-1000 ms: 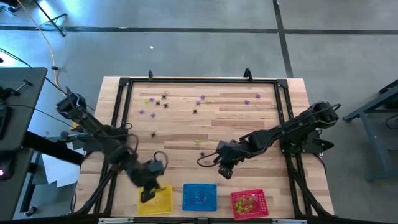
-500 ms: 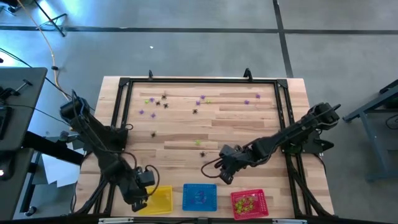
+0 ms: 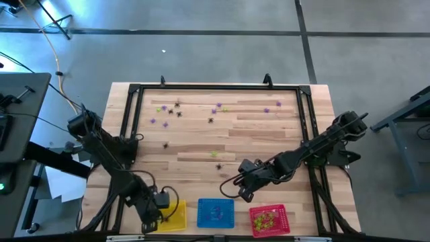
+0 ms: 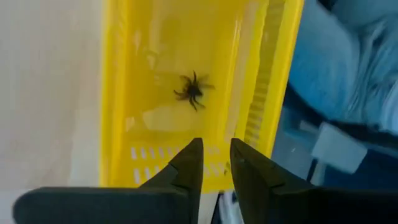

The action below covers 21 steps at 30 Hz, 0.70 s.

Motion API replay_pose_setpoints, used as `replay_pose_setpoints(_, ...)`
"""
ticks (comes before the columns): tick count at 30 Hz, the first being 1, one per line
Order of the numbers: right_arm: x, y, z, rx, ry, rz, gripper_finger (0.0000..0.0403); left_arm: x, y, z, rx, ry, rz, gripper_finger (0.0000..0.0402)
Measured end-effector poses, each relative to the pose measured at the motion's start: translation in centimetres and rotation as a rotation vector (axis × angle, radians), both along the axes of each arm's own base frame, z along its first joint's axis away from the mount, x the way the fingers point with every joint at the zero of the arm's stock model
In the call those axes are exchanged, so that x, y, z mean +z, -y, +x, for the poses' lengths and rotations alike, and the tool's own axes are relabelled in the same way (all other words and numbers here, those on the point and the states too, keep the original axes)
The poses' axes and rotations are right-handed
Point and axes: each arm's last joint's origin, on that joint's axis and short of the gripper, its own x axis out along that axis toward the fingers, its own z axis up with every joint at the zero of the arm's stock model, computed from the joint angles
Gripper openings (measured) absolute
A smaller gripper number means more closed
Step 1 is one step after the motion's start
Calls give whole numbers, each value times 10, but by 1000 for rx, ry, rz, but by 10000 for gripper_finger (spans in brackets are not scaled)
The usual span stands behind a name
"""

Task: Sort Halloween decoration
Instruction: Put the black spider toy into the yellow bin

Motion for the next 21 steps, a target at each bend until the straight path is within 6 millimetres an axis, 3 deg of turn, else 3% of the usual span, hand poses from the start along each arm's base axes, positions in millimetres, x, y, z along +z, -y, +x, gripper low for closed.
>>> replay_pose_setpoints(8, 0, 0, 0, 5, 8, -20, 79, 28, -7, 23, -24, 127, -6, 67)
replay_pose_setpoints(17, 0, 0, 0, 8, 20, -51, 79, 40, -40, 9, 65, 97, 551, 60)
replay_pose_setpoints(21, 0, 0, 0, 16, 22, -59, 79, 35, -55, 0, 57, 50, 743, 60)
